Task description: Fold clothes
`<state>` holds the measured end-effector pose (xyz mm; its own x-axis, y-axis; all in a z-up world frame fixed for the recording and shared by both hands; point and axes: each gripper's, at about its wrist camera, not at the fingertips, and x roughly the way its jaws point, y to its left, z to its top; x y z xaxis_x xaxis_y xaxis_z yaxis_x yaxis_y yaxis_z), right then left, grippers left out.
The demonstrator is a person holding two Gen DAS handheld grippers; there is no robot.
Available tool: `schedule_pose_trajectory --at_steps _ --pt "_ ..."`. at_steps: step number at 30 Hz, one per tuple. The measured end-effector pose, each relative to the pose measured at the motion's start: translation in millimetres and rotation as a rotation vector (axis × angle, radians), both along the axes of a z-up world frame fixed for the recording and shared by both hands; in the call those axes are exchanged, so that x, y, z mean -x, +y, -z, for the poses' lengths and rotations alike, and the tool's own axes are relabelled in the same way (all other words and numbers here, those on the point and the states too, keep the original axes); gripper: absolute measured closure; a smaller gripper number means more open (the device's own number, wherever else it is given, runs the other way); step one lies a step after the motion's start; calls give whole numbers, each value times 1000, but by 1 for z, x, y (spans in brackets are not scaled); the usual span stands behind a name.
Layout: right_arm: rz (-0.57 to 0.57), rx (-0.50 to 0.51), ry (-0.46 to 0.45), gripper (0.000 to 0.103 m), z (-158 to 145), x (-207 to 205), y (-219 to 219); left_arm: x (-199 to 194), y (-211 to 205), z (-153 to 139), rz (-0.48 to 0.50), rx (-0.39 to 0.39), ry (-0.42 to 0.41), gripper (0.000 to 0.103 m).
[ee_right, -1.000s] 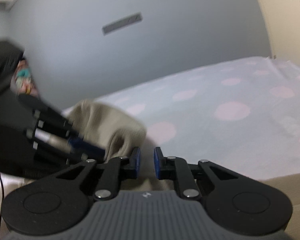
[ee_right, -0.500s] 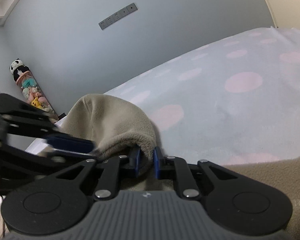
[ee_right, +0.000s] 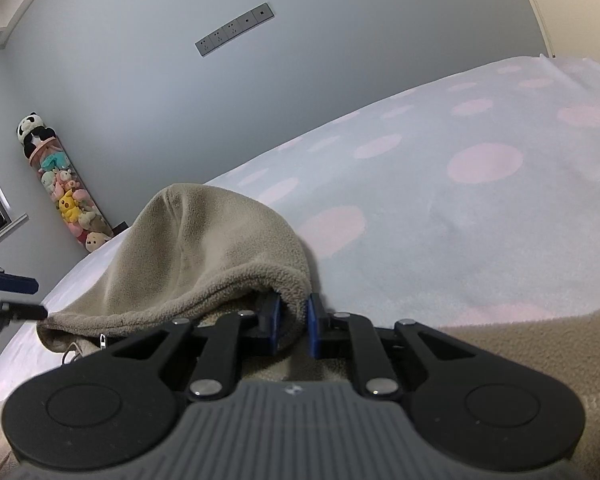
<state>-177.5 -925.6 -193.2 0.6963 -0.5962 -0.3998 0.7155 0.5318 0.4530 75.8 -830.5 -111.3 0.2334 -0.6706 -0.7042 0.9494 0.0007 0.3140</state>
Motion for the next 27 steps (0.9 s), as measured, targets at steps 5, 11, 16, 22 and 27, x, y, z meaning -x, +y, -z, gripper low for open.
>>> schedule_pose_trajectory --at_steps 5,11,16,22,27 --pt "-3 2 9 87 -1 5 5 -8 -13 28 -30 -82 63 90" --pt "-17 11 38 87 -3 1 5 -18 -25 72 -86 -148 22 91" --pt "-38 18 85 87 -5 -2 6 -17 -30 73 -86 -150 -15 96" --pt "-41 4 69 83 -12 7 6 -14 -44 46 -40 -151 -101 85" --pt "-2 50 71 62 -25 18 14 4 -81 14 30 -117 -176 71"
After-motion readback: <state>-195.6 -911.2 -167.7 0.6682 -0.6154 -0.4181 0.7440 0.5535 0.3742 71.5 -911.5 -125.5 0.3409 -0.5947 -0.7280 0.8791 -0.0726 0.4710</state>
